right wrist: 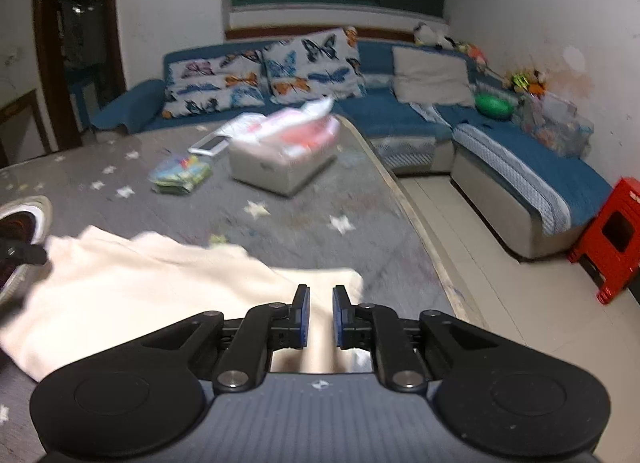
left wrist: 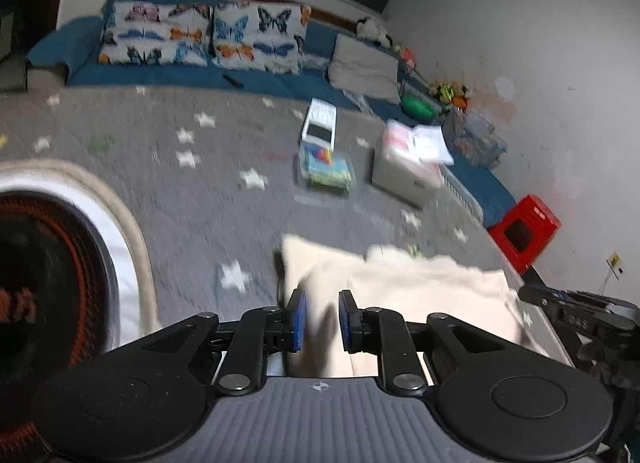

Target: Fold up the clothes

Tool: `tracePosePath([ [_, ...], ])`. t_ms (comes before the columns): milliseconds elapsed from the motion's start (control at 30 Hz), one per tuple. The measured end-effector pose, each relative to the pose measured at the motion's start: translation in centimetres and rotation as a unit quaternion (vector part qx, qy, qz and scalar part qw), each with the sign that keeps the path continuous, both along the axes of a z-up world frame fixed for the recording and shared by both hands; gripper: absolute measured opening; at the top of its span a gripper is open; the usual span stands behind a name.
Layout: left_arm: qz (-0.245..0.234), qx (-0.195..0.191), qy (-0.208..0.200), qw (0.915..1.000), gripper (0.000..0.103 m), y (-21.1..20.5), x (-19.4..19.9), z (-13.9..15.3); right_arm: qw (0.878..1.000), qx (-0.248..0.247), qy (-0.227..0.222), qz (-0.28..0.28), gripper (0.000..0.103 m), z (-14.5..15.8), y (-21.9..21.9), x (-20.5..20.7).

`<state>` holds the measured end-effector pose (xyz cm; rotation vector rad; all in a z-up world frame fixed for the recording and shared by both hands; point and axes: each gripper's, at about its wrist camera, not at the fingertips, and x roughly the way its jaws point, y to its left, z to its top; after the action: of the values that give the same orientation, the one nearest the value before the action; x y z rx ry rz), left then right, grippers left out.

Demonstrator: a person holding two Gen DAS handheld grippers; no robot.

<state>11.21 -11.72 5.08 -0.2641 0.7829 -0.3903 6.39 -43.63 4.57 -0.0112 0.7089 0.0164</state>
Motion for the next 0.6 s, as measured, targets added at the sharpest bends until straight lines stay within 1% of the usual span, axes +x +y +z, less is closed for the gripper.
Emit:
tracePosePath([
  [100,-0.011,-0.007,-0.005,0.9999,0.017,-0.6,0.6,0.4,1.000,0.005,-0.001,0.020,0.011,0.2,1.3,0.7],
  [167,-0.028,-0.006,-0.006,0.9996,0.017,-1.6,0.9,0.3,1.000,0.009,0.000,0.027,0.011,-0.2,2.1,1.3],
  [267,-0.055,-0.002,-0.006,0.9985,0.017,-3.3,1.3,0.0,0.999,0.017,0.004,0.029,0.011,-1.1,3.0,2.4],
  [367,-0.071,0.001,-0.003,0.9975,0.017,-4.7,1.9,-0.6,0.999,0.017,0.007,0.027,0.011,-1.9,3.5,3.2],
  [500,-0.076,0.020,0.005,0.9969,0.017,-6.1,3.1,-1.8,1.000,0.020,0.013,0.019,0.012,-2.9,3.6,3.9],
  [600,-0.066,0.023,0.019,0.9974,0.017,-6.1,3.9,-2.9,0.999,0.024,0.009,0.019,0.012,-2.8,3.4,3.5],
])
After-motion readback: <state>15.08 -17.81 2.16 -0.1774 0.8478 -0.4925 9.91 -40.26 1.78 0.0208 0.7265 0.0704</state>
